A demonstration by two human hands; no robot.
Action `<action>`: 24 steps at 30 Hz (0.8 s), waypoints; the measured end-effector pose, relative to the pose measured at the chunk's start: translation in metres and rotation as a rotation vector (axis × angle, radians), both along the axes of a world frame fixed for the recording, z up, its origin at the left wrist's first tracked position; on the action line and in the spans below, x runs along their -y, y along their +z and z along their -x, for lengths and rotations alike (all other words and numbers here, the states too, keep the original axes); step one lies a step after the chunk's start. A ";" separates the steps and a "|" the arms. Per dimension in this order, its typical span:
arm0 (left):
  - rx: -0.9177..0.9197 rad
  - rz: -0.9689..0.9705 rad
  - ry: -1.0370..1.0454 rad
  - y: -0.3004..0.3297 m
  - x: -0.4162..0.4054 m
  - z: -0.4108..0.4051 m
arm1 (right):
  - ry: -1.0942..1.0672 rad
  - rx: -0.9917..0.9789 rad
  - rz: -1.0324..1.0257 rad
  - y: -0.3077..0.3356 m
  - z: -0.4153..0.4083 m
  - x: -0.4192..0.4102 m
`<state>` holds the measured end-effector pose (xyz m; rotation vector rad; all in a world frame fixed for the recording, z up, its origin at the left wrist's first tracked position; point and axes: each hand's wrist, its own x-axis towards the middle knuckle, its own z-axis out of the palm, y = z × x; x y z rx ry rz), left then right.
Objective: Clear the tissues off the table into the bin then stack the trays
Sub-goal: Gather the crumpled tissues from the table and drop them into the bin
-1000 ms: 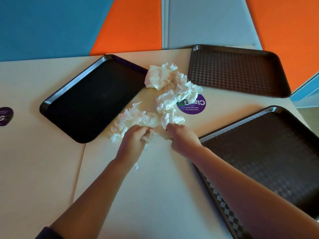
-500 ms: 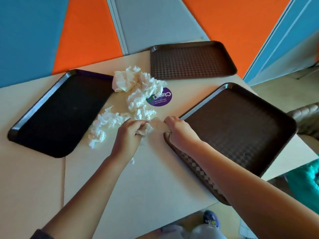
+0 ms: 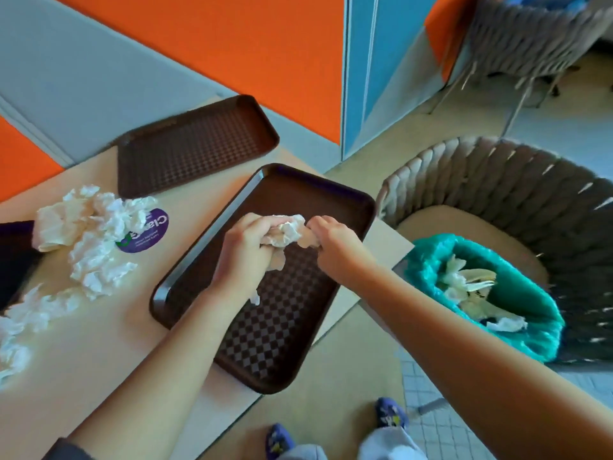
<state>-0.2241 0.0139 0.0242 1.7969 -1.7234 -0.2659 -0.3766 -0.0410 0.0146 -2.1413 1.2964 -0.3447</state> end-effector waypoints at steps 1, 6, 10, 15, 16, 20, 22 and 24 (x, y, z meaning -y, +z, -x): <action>-0.009 -0.001 -0.025 -0.002 0.011 0.020 | -0.029 0.001 0.002 -0.001 0.021 0.007; -0.150 0.013 -0.105 -0.016 0.059 0.132 | -0.224 -0.045 0.040 -0.019 0.137 0.033; -0.220 -0.003 -0.134 -0.040 0.086 0.209 | -0.356 -0.091 -0.033 -0.045 0.224 0.040; -0.206 -0.007 -0.204 -0.075 0.106 0.279 | -0.463 -0.158 -0.158 -0.097 0.290 0.028; -0.200 0.010 -0.221 -0.082 0.109 0.288 | -0.465 -0.165 -0.163 -0.106 0.295 0.025; -0.128 -0.018 -0.256 -0.118 0.122 0.318 | -0.485 -0.262 -0.117 -0.141 0.309 0.019; -0.165 -0.029 -0.221 -0.130 0.122 0.335 | -0.492 -0.365 -0.095 -0.160 0.315 0.019; -0.112 -0.087 -0.245 -0.152 0.123 0.345 | -0.503 -0.430 -0.079 -0.174 0.320 0.019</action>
